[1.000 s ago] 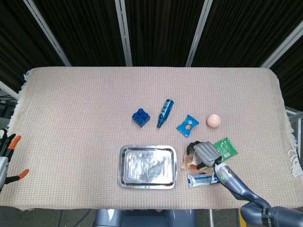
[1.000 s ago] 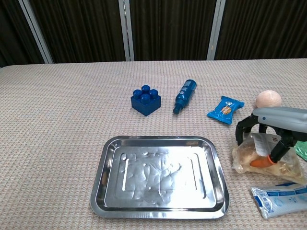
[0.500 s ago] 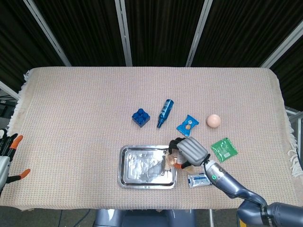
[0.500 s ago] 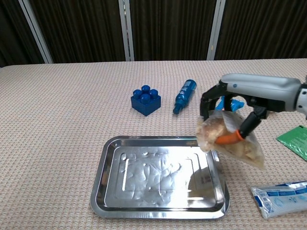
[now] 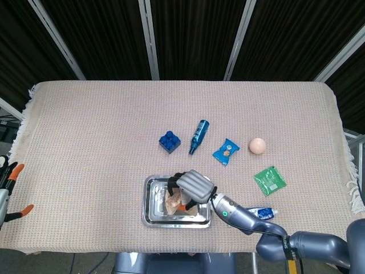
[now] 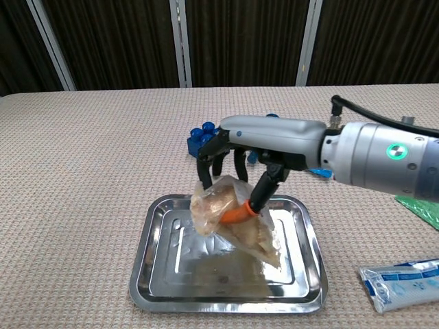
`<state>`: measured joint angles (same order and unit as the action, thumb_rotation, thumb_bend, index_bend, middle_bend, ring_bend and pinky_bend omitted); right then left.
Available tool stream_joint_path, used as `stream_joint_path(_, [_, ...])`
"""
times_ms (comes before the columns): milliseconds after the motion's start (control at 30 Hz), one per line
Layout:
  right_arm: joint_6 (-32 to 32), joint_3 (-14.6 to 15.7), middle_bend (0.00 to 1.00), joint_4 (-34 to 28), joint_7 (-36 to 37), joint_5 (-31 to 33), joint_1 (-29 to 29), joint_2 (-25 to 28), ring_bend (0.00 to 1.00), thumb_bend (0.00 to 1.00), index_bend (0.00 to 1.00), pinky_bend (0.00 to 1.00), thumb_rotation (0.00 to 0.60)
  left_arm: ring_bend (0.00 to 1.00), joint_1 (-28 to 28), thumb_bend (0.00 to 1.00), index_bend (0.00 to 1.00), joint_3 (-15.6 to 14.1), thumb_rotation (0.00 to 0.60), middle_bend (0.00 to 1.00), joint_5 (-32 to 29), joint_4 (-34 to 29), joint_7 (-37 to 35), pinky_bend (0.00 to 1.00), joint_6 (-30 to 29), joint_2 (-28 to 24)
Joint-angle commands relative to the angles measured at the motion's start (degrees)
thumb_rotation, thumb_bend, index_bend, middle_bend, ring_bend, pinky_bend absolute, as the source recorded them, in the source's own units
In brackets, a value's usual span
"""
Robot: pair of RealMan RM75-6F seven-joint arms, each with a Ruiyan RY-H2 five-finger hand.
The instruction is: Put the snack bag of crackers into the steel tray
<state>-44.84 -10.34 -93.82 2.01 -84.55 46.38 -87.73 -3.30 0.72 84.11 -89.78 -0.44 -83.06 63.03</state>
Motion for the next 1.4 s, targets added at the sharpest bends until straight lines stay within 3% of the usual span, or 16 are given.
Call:
stream_joint_path(33, [1.47,-1.05,0.30,2.10,-1.98,1.95,1.94,-2.86,0.25,0.22,0.43,0.46,0.600,0.00,-0.05,0.05,0.00,-0.02,0.600,0.00,-0.15,0.15,-0.14,0.00,0.28,0.07])
stream_joint_path(167, [3.83,-1.53,0.03,2.96,-4.96,5.22,3.85,-4.20,0.02,0.08,0.06,0.19,0.600,0.00,-0.34,0.05,0.00,0.10,0.600,0.00,-0.34,0.32,-0.24,0.00,0.79,0.29])
stream_joint_path(267, [4.42,-1.74,0.00,2.15,-6.56,7.23,4.32,-3.63,0.00,0.01,0.00,0.04,0.600,0.00,-0.49,0.05,0.00,0.22,0.600,0.00,-0.32,0.37,-0.30,0.00,0.87,0.33])
stream_joint_path(333, [4.15,-1.88,0.00,0.83,-8.28,8.64,4.44,-2.49,0.00,0.00,0.00,0.00,0.600,0.00,-0.63,0.05,0.00,0.34,0.600,0.00,-0.35,0.39,-0.29,0.00,0.94,0.33])
stream_joint_path(600, [-2.54,-0.86,0.00,-5.52,-13.46,11.13,0.46,5.55,0.00,0.00,0.00,0.03,0.600,0.00,-1.54,0.05,0.00,0.72,0.600,0.00,0.12,0.01,0.21,0.00,1.43,0.67])
stream_joint_path(733, [-8.92,1.34,0.06,-6.66,-15.75,10.47,-3.86,8.32,0.00,0.00,0.16,0.17,0.600,0.00,-1.57,0.05,0.00,1.03,0.600,0.00,0.43,0.19,0.95,0.00,0.58,1.21])
stream_joint_path(833, [-12.06,2.66,0.10,-6.63,-16.62,10.53,-6.34,9.68,0.02,0.00,0.23,0.19,0.600,0.00,-1.45,0.06,0.00,1.19,0.600,0.00,0.41,0.28,1.04,0.00,0.09,1.49])
stream_joint_path(1000, [-22.94,6.40,0.15,-5.34,-20.22,9.37,-14.33,12.97,0.08,0.00,0.29,0.20,0.600,0.00,-1.08,0.11,0.00,2.15,0.600,0.00,0.16,0.38,1.44,0.00,-1.95,2.54])
stream_joint_path(1400, [-39.30,10.53,0.09,-2.42,-20.81,5.62,-27.19,15.70,0.02,0.00,0.17,0.16,0.600,0.00,-0.44,0.11,0.01,1.08,0.600,0.00,1.61,-1.97,1.86,0.00,-2.81,2.07])
